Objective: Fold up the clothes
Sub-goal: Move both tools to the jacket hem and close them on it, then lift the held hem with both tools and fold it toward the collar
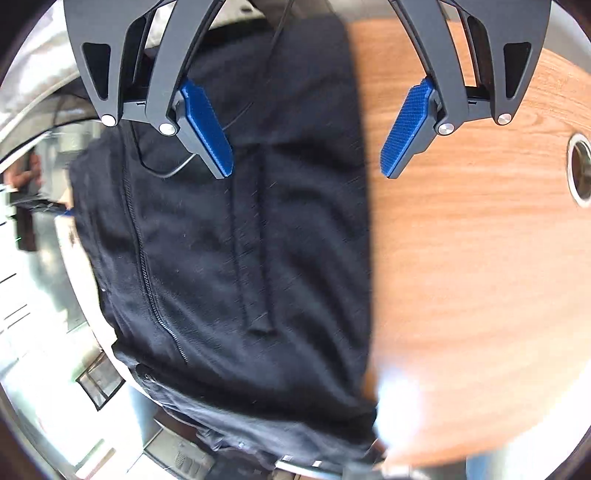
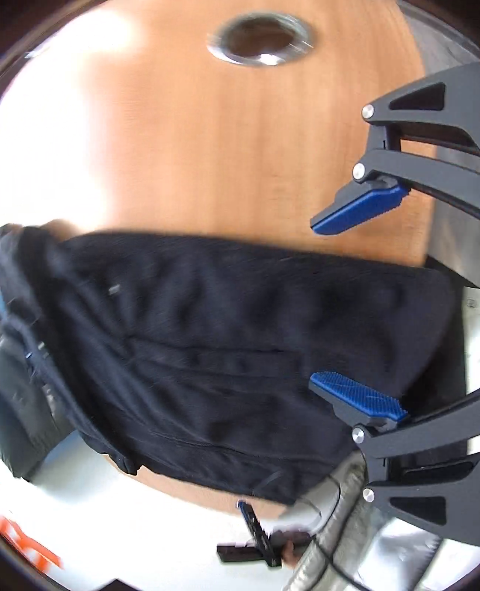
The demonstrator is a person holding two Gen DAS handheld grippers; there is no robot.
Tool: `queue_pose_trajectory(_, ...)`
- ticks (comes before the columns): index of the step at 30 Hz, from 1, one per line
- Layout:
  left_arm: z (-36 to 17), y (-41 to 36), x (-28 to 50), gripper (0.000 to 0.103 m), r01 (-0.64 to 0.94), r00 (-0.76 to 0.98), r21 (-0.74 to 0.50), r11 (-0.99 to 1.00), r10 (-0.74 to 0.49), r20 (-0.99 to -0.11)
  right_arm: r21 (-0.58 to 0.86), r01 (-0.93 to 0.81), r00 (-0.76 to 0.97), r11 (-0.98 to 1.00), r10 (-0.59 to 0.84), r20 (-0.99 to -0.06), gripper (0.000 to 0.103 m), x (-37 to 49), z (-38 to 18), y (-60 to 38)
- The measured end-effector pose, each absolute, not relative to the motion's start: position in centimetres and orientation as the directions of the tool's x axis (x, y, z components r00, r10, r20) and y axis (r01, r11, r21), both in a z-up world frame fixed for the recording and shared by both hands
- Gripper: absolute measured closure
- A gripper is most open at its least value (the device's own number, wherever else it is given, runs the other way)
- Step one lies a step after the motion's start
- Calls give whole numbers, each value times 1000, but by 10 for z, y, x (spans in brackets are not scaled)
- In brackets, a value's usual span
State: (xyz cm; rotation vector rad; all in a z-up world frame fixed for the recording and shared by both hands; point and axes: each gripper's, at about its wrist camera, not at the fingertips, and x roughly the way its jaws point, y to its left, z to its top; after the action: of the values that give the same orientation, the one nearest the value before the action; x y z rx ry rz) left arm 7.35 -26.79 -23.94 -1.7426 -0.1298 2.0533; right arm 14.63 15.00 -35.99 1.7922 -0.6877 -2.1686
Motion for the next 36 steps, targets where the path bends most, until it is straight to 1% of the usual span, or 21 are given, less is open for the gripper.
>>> queue_pose_trajectory(1,-243,-274,68,12,-246,-60,-391,-887,417,-907,551,-132,-182,-824,-526,-831,21,149,-368,156)
queue_pose_trajectory(4,-263,-285,56,11,-184,115,-502,-845,489,-865,662,-107,-188,-742,-639,-746,19,151,-370,173)
queue_pose_trajectory(5,-268,-286,56,5,-185,146,-534,-825,514,-845,694,-105,-188,-712,-671,-717,17,152,-371,179)
queue_pose_trajectory(6,-271,-287,56,2,-182,171,-562,-807,537,-826,724,-102,-187,-682,-702,-687,15,152,-372,184)
queue_pose_trajectory(9,-275,-287,52,1,-166,217,-627,-761,592,-776,715,-29,-167,-698,-702,-692,11,153,-368,164)
queue_pose_trajectory(10,-275,-285,51,1,-165,229,-640,-751,602,-765,711,-4,-160,-703,-701,-695,6,153,-367,157)
queue_pose_trajectory(13,-276,-269,50,1,-171,278,-680,-713,627,-727,696,72,-141,-715,-698,-702,6,153,-364,136)
queue_pose_trajectory(15,-277,-263,48,1,-157,281,-699,-697,647,-708,677,140,-132,-723,-691,-711,14,142,-366,113)
queue_pose_trajectory(16,-278,-263,47,1,-144,274,-706,-694,657,-702,667,143,-131,-731,-682,-720,31,144,-368,112)
queue_pose_trajectory(17,-279,-264,45,3,-131,266,-710,-692,665,-698,657,144,-130,-740,-672,-729,61,146,-370,111)
queue_pose_trajectory(18,-280,-265,43,18,-117,258,-713,-691,672,-694,647,145,-129,-748,-663,-738,75,149,-372,110)
queue_pose_trajectory(19,-283,-266,42,53,-106,255,-705,-702,666,-701,649,111,-127,-753,-658,-742,87,147,-376,113)
queue_pose_trajectory(20,-287,-269,41,70,-97,257,-682,-725,643,-721,673,73,-122,-736,-676,-727,88,147,-379,118)
queue_pose_trajectory(21,-289,-272,42,90,-92,259,-665,-741,627,-735,681,53,-113,-731,-682,-723,88,151,-382,125)
queue_pose_trajectory(22,-289,-275,42,88,-86,258,-665,-742,628,-734,681,48,-105,-731,-681,-724,89,152,-381,127)
queue_pose_trajectory(24,-287,-279,42,88,-69,257,-682,-728,648,-717,680,41,-90,-732,-680,-728,91,153,-379,131)
queue_pose_trajectory(29,-275,-290,45,89,-29,252,-728,-685,699,-669,775,21,-145,-631,-769,-623,91,159,-348,147)
queue_pose_trajectory(32,-255,-294,48,91,-7,238,-776,-631,752,-614,794,59,-179,-605,-789,-588,91,153,-318,150)
queue_pose_trajectory(36,-215,-294,40,94,13,156,-845,-535,836,-527,809,146,-226,-570,-815,-533,92,135,-274,154)
